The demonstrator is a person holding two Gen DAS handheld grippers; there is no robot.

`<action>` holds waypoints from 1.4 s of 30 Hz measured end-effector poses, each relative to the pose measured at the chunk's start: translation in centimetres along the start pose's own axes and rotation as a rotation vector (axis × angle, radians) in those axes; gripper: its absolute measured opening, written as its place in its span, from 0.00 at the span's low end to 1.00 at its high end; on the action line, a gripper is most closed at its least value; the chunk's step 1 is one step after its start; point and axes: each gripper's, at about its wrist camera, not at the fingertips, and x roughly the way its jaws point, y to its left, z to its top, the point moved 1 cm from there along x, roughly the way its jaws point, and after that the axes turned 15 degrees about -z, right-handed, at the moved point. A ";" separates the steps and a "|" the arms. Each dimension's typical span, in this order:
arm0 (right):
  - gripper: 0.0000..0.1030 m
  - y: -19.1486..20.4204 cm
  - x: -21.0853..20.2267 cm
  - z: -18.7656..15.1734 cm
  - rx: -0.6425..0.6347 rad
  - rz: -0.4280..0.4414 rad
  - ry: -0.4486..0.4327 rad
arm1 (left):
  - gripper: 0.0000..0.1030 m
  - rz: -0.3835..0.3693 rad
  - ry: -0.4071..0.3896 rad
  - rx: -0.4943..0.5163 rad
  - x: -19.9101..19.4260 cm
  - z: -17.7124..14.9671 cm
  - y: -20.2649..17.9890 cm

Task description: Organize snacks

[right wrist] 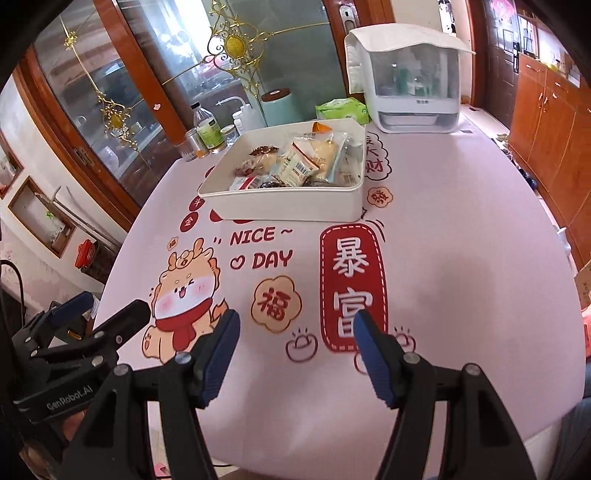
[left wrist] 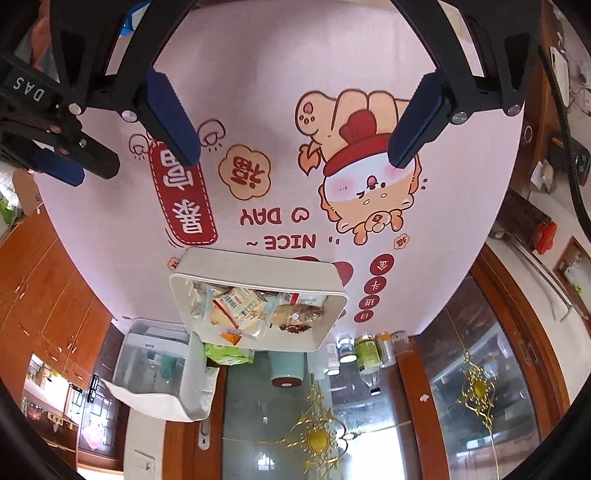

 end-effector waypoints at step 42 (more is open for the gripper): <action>0.63 0.3 -5.9 -2.9 -0.031 -0.038 -0.098 | 0.98 0.047 -0.019 -0.022 -4.0 -3.0 -1.5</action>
